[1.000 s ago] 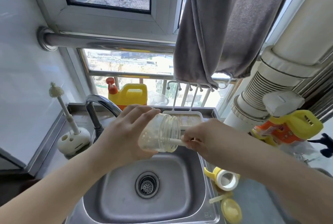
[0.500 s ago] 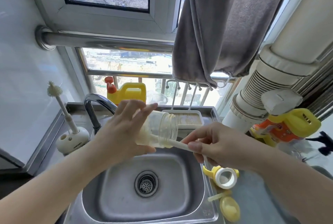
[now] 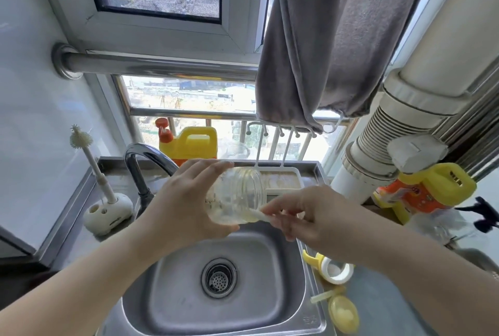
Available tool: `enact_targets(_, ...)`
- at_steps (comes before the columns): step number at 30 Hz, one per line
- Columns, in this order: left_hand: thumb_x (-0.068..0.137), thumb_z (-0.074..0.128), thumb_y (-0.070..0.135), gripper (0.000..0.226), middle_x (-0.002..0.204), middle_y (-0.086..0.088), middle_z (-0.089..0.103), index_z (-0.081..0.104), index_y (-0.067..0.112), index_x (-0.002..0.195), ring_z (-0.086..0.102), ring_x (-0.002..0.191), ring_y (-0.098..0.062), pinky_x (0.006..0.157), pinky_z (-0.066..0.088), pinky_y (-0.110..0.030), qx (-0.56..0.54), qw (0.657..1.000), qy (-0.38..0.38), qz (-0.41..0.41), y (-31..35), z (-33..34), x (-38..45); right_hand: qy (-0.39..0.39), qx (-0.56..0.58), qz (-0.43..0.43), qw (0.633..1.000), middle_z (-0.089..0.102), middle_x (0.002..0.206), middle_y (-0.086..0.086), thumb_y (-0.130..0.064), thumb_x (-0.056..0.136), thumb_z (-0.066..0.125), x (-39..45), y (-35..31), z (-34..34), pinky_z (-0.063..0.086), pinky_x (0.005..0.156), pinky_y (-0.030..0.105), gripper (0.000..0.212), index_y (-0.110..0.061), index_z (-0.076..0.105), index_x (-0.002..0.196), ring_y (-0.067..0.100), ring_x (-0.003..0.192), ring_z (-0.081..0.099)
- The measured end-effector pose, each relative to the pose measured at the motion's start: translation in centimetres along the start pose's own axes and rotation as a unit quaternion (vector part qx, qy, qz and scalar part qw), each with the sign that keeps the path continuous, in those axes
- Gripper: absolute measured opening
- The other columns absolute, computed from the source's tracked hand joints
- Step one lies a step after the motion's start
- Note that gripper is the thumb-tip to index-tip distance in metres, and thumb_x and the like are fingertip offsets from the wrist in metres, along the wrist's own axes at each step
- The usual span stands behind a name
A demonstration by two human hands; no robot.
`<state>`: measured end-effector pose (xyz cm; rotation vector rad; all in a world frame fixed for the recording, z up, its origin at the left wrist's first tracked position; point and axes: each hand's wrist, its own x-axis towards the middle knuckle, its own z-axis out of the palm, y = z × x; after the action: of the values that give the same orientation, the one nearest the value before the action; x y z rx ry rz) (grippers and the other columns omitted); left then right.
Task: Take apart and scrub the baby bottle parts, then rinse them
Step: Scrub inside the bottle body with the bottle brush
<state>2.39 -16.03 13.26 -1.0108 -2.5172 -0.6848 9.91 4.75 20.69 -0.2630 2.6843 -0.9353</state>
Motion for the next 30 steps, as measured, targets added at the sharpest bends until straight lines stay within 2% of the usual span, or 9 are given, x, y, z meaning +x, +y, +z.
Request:
enact_targets(3, 0.058, 0.063, 0.064, 0.085, 0.117, 0.0, 0.062, 0.056, 0.013, 0.124, 0.046, 0.11, -0.011, 0.091, 0.039, -0.026, -0.016, 0.998, -0.026, 0.049, -0.6, -0.4, 0.0, -0.057, -0.089, -0.031, 0.994, 0.059, 0.082, -0.031, -0.028, 0.096, 0.05, -0.2, -0.3, -0.7, 0.032, 0.056, -0.005, 0.03, -0.032, 0.06, 0.124, -0.026, 0.059, 0.046)
enact_targets(6, 0.055, 0.065, 0.065, 0.088, 0.12, 0.019, 0.05, 0.053, 0.02, 0.129, 0.038, 0.112, 0.004, 0.092, 0.031, -0.012, -0.057, 0.997, -0.039, 0.025, -0.7, -0.9, 0.0, -0.011, -0.299, -0.114, 0.947, 0.065, 0.105, -0.011, -0.03, 0.098, 0.044, 0.1, 0.1, -1.7, 0.034, 0.056, 0.009, 0.03, -0.032, 0.056, 0.126, -0.003, 0.075, 0.056)
enact_targets(9, 0.048, 0.067, 0.068, 0.094, 0.117, 0.036, 0.037, 0.048, 0.03, 0.132, 0.038, 0.108, 0.009, 0.089, 0.028, -0.006, -0.102, 0.993, -0.044, -0.037, -1.1, -1.2, -0.3, 0.068, -0.438, -0.167, 0.881, 0.061, 0.077, -0.008, -0.015, 0.077, 0.071, 0.3, 1.1, -2.0, 0.03, 0.042, 0.02, 0.044, -0.033, 0.062, 0.116, 0.013, 0.048, 0.051)
enact_targets(13, 0.051, 0.069, 0.067, 0.092, 0.118, 0.024, 0.049, 0.049, 0.026, 0.131, 0.042, 0.111, 0.001, 0.09, 0.038, -0.02, -0.077, 0.996, -0.054, -0.009, -1.0, -1.1, -0.1, 0.141, -0.456, -0.183, 0.859, 0.057, 0.065, -0.004, -0.003, 0.055, 0.071, 0.3, 0.2, -0.9, 0.019, 0.041, 0.019, 0.057, -0.023, 0.069, 0.108, 0.018, 0.038, 0.045)
enact_targets(17, 0.057, 0.063, 0.066, 0.086, 0.117, 0.003, 0.059, 0.049, 0.021, 0.128, 0.046, 0.11, -0.012, 0.084, 0.049, -0.033, -0.019, 1.0, -0.013, 0.015, -0.6, -1.2, -0.1, 0.096, -0.37, -0.05, 0.923, 0.049, 0.079, -0.004, -0.008, 0.091, 0.043, 0.8, -0.6, 0.8, 0.031, 0.05, 0.027, 0.027, -0.031, 0.052, 0.102, 0.014, 0.058, 0.04)
enact_targets(19, 0.059, 0.062, 0.065, 0.083, 0.116, -0.003, 0.061, 0.048, 0.019, 0.127, 0.05, 0.108, -0.019, 0.077, 0.056, -0.042, 0.001, 0.999, 0.0, 0.032, -0.4, -1.1, -0.3, 0.023, -0.297, -0.02, 0.954, 0.048, 0.073, -0.006, -0.015, 0.094, 0.046, 1.1, -0.9, 0.2, 0.034, 0.049, 0.024, 0.019, -0.031, 0.055, 0.087, 0.013, 0.061, 0.045)
enact_targets(21, 0.064, 0.063, 0.062, 0.08, 0.116, -0.006, 0.061, 0.047, 0.015, 0.127, 0.051, 0.108, -0.023, 0.08, 0.055, -0.043, 0.021, 0.998, 0.028, 0.054, -0.4, -0.9, -0.6, -0.033, -0.196, -0.003, 0.98, 0.058, 0.076, -0.01, -0.025, 0.094, 0.051, 1.0, -0.9, -0.9, 0.036, 0.05, 0.013, 0.019, -0.035, 0.067, 0.098, 0.008, 0.063, 0.052)
enact_targets(26, 0.077, 0.047, 0.069, 0.088, 0.139, -0.011, 0.04, 0.032, 0.008, 0.139, 0.036, 0.129, -0.031, 0.111, 0.027, -0.038, 0.051, 0.997, 0.031, 0.045, -1.0, -0.4, -0.8, -0.074, 0.058, 0.016, 0.995, 0.052, 0.058, -0.003, -0.023, 0.095, 0.053, 1.5, 0.9, -1.1, 0.035, 0.056, 0.03, 0.022, -0.035, 0.068, 0.104, 0.016, 0.055, 0.042)
enact_targets(30, 0.089, 0.036, 0.058, 0.079, 0.156, 0.003, 0.01, 0.004, 0.02, 0.15, -0.002, 0.146, -0.018, 0.112, 0.016, -0.047, 0.016, 0.997, -0.074, 0.011, -1.3, 0.6, -1.8, -0.05, 0.072, 0.032, 0.996, 0.056, 0.061, 0.001, -0.022, 0.094, 0.054, 1.5, 2.2, -0.5, 0.036, 0.058, 0.034, 0.022, -0.037, 0.067, 0.104, 0.02, 0.058, 0.044)
